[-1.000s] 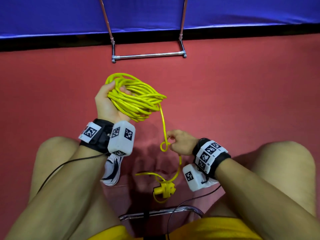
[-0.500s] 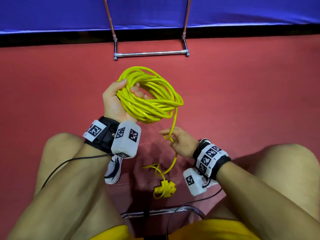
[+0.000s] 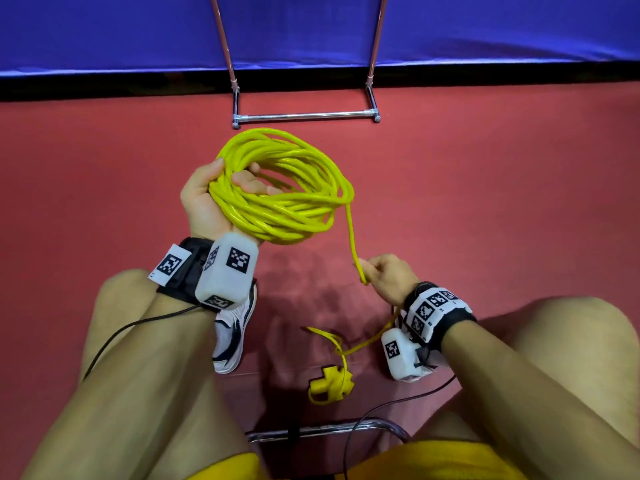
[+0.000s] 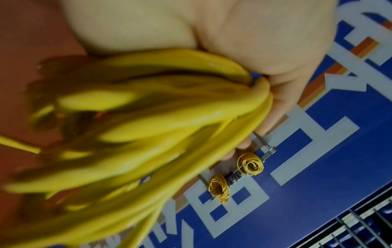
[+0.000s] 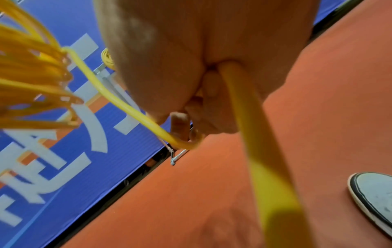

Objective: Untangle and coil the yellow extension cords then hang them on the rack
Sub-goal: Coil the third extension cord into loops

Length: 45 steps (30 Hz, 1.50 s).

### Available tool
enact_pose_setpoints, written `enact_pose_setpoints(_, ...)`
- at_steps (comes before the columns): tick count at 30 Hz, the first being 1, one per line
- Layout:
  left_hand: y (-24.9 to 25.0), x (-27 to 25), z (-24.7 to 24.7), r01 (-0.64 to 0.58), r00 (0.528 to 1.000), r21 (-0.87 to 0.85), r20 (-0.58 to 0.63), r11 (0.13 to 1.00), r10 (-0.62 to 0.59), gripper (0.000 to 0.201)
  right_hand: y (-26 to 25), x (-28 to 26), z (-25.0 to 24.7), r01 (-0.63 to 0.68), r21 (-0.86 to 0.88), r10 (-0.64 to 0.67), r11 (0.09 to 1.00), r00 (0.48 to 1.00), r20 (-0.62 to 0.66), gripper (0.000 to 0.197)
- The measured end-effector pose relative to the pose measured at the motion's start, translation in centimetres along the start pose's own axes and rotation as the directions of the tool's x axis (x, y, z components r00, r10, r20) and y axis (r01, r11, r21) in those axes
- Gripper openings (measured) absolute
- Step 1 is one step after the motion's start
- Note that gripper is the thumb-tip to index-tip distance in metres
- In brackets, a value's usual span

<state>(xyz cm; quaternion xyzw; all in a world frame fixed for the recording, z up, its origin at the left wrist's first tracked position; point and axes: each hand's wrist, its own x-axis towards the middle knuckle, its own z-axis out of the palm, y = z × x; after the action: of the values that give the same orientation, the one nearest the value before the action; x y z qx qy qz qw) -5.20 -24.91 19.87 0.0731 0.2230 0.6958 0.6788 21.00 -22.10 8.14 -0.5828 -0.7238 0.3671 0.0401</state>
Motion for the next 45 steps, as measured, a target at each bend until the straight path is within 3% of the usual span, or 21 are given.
enact_pose_setpoints(3,1.3,0.8,-1.1,-0.064,0.995,-0.130,-0.084,0.989,0.054,0.028,0.1,-0.5,-0.9,-0.009,0.082,0.014,0.997,0.998,-0.055,0.059)
enact_pose_setpoints(6,1.7,1.3,-2.0,-0.169,0.978,-0.175,-0.155,0.970,0.143,0.024,0.0,-1.5,-0.4,0.143,0.040,-0.143,0.989,0.990,-0.014,0.041)
enact_pose_setpoints(10,1.0,1.7,-2.4,-0.224,0.961,-0.153,-0.197,0.963,0.193,0.040,-0.8,-2.1,1.0,0.254,-0.347,-0.234,0.903,0.967,0.099,0.040)
enact_pose_setpoints(13,0.3,1.8,-1.6,-0.281,0.939,-0.092,-0.231,0.955,0.254,0.050,-1.8,-2.2,1.4,0.274,-0.517,-0.247,0.811,0.961,0.123,0.018)
enact_pose_setpoints(14,0.1,2.0,-1.3,-0.306,0.923,-0.065,-0.266,0.950,0.279,0.051,-2.2,-2.3,1.5,0.248,-0.490,-0.208,0.836,0.969,0.135,0.013)
enact_pose_setpoints(17,-0.1,3.0,-1.1,-0.378,0.839,0.059,-0.400,0.924,0.369,0.038,-3.1,-3.0,2.4,0.153,-0.289,-0.093,0.945,0.973,0.210,0.029)
enact_pose_setpoints(20,-0.5,4.0,-1.2,-0.425,0.716,0.231,-0.505,0.875,0.481,0.022,-3.0,-3.5,3.2,0.164,-0.113,-0.129,0.980,0.954,0.270,0.044)
enact_pose_setpoints(22,-0.5,4.9,-1.9,-0.455,0.627,0.439,-0.460,0.775,0.629,0.017,-3.1,-3.9,3.1,0.130,0.031,-0.133,0.991,0.949,0.286,0.043)
enact_pose_setpoints(24,-0.4,5.5,-3.1,-0.357,0.591,0.729,-0.308,0.584,0.745,0.024,-3.7,-4.7,2.6,0.059,0.293,-0.148,0.954,0.945,0.291,0.023)
enact_pose_setpoints(26,0.0,5.5,-4.4,-0.158,0.640,0.933,-0.151,0.322,0.753,0.045,-4.8,-5.5,1.7,0.058,0.501,-0.233,0.864,0.927,0.294,0.017)
enact_pose_setpoints(27,-0.1,5.5,-4.8,-0.114,0.670,0.973,-0.074,0.201,0.739,0.046,-5.4,-5.9,1.4,0.089,0.522,-0.284,0.848,0.909,0.306,0.009)
enact_pose_setpoints(30,-1.3,4.7,-5.0,-0.099,0.803,0.993,0.114,-0.058,0.585,0.052,-7.0,-6.7,0.2,0.351,0.307,-0.443,0.885,0.837,0.322,0.017)
enact_pose_setpoints(33,-3.3,3.7,-4.9,-0.108,0.931,0.972,0.173,-0.208,0.323,0.033,-8.4,-6.6,-1.7,0.643,0.135,-0.657,0.754,0.742,0.131,0.022)
enact_pose_setpoints(35,-4.3,3.0,-4.2,-0.198,0.972,0.957,0.219,-0.210,0.085,0.033,-9.0,-5.7,-3.3,0.724,0.079,-0.719,0.686,0.690,-0.082,0.018)
enact_pose_setpoints(37,-5.3,1.9,-3.1,-0.299,0.945,0.941,0.268,-0.158,-0.190,0.033,-9.0,-4.8,-4.6,0.739,-0.003,-0.723,0.674,0.659,-0.208,0.019)
enact_pose_setpoints(38,-5.8,1.6,-3.0,-0.279,0.927,0.955,0.240,-0.102,-0.290,0.024,-8.9,-4.5,-5.2,0.727,-0.032,-0.709,0.686,0.657,-0.257,0.023)
enact_pose_setpoints(40,-6.4,0.8,-2.9,-0.030,0.919,0.992,0.077,0.126,-0.386,0.011,-8.5,-3.8,-6.3,0.667,-0.045,-0.635,0.744,0.683,-0.361,0.035)
enact_pose_setpoints(42,-7.0,0.1,-3.1,0.301,0.873,0.889,-0.111,0.346,-0.474,0.026,-7.9,-2.9,-7.3,0.528,-0.056,-0.503,0.848,0.766,-0.401,0.054)
enact_pose_setpoints(43,-7.3,-0.1,-3.1,0.415,0.824,0.819,-0.153,0.397,-0.545,0.040,-7.7,-2.6,-7.6,0.451,-0.071,-0.441,0.890,0.808,-0.390,0.063)
enact_pose_setpoints(45,-7.8,-0.3,-2.9,0.524,0.753,0.717,-0.138,0.459,-0.644,0.066,-7.4,-2.0,-7.6,0.345,-0.101,-0.358,0.933,0.867,-0.346,0.075)
